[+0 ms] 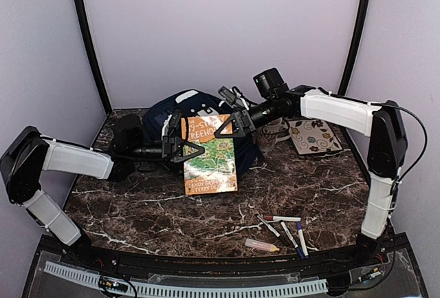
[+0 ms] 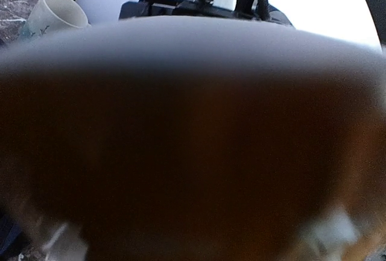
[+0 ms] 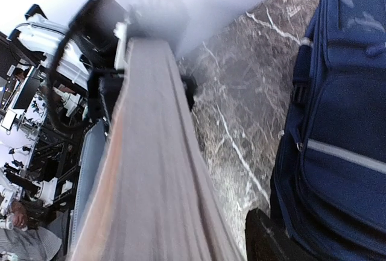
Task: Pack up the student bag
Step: Pass from the right arm to the left, then pass from the left arm to the right
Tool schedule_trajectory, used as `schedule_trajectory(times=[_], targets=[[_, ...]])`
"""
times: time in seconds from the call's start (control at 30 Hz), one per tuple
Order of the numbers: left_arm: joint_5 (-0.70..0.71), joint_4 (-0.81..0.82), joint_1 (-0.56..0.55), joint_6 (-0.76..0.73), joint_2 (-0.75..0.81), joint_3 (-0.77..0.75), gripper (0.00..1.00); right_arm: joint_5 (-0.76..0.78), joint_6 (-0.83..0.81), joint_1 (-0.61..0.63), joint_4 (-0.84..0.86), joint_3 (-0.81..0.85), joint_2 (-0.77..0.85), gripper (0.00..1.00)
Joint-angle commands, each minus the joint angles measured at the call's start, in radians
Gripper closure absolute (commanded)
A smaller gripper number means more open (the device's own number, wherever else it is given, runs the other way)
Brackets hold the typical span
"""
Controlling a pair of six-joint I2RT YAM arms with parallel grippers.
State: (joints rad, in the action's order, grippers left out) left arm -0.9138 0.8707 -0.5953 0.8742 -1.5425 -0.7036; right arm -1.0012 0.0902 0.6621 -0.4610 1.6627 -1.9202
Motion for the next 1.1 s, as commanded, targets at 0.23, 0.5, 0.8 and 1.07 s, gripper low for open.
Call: schedule_trajectory(times=[0.23,0.5,0.8,1.07], targets=[[0.158,0.18,-0.003,0.018,0.062,0.002,0.94,-0.162,0.277,-0.013,0.34,-0.187,0.053,0.33],[0.165,0.228,-0.002,0.045,0.028,0.004,0.94,-0.223,0.428,-0.014,0.548,-0.263,0.067,0.41],[0.165,0.179,-0.003,0.034,0.02,-0.003,0.78,-0.156,0.379,-0.015,0.508,-0.269,0.09,0.89],[0.288,-0.106,-0.002,-0.111,0.096,-0.033,0.46,-0.049,0.185,-0.065,0.289,-0.242,0.153,1.0]])
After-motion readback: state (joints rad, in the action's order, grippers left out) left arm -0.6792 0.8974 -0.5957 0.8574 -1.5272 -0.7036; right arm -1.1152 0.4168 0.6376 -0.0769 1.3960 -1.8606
